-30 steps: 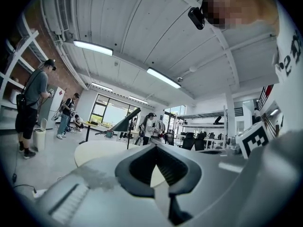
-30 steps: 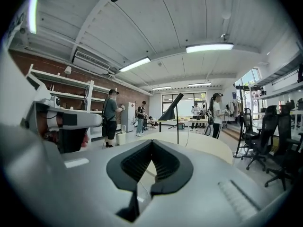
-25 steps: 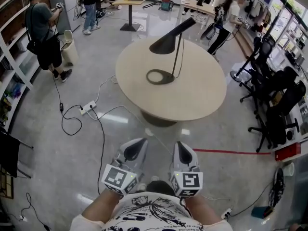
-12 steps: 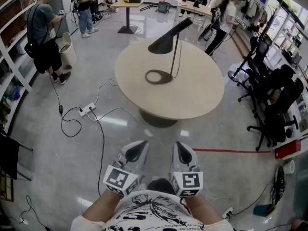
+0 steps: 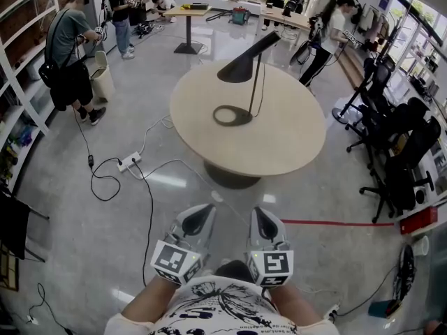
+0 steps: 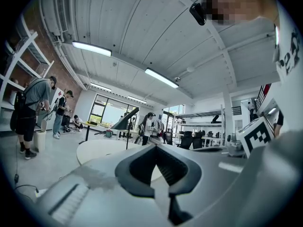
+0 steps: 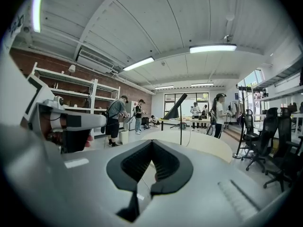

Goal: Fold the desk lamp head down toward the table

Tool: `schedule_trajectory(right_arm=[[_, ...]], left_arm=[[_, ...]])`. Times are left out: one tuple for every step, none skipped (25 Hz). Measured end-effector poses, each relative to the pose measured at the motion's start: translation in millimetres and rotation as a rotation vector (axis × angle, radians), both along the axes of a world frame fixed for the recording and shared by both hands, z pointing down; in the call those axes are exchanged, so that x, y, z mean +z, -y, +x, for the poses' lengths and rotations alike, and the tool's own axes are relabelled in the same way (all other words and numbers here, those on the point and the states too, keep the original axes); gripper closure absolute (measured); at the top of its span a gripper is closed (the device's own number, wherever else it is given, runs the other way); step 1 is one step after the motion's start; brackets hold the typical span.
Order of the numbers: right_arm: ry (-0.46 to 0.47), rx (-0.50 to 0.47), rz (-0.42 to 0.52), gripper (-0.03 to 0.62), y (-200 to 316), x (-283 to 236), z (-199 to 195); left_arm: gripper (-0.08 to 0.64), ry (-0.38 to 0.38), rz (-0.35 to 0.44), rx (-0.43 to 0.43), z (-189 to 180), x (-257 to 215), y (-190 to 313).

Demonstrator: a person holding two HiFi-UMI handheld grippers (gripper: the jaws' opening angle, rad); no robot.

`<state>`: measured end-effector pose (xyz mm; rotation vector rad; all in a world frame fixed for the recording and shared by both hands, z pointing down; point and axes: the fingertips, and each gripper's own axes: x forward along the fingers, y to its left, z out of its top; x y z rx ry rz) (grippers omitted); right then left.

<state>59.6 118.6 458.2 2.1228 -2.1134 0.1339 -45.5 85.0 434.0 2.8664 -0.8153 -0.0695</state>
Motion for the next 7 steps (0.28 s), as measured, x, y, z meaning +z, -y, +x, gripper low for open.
schedule_trajectory(right_arm=[[0.004, -0.001, -0.001, 0.584, -0.6, 0.6, -0.3], [0.008, -0.001, -0.002, 0.584, -1.3, 0.7, -0.1], [0.01, -0.002, -0.001, 0.584, -2.0, 0.2, 0.3], [0.011, -0.003, -0.001, 0.584, -2.7, -0.5, 0.7], [0.013, -0.005, 0.0, 0.584, -3.3, -1.3, 0.9], [0.014, -0.006, 0.0, 0.584, -3.8, -1.9, 1.1], [0.016, -0.007, 0.0, 0.584, -4.4, -2.5, 1.2]], left_arm=[[0.557, -0.001, 0.0, 0.001, -0.3, 0.2, -0.9], [0.557, -0.001, 0.0, 0.001, -0.4, 0.2, -1.9], [0.557, -0.001, 0.0, 0.001, -0.2, 0.0, -2.8], [0.557, -0.001, 0.0, 0.0, 0.0, -0.1, -3.5], [0.557, 0.0, 0.0, -0.001, 0.2, -0.2, -4.2], [0.557, 0.0, 0.0, -0.002, 0.3, -0.1, -4.7], [0.557, 0.002, 0.0, -0.003, 0.3, 0.1, -5.1]])
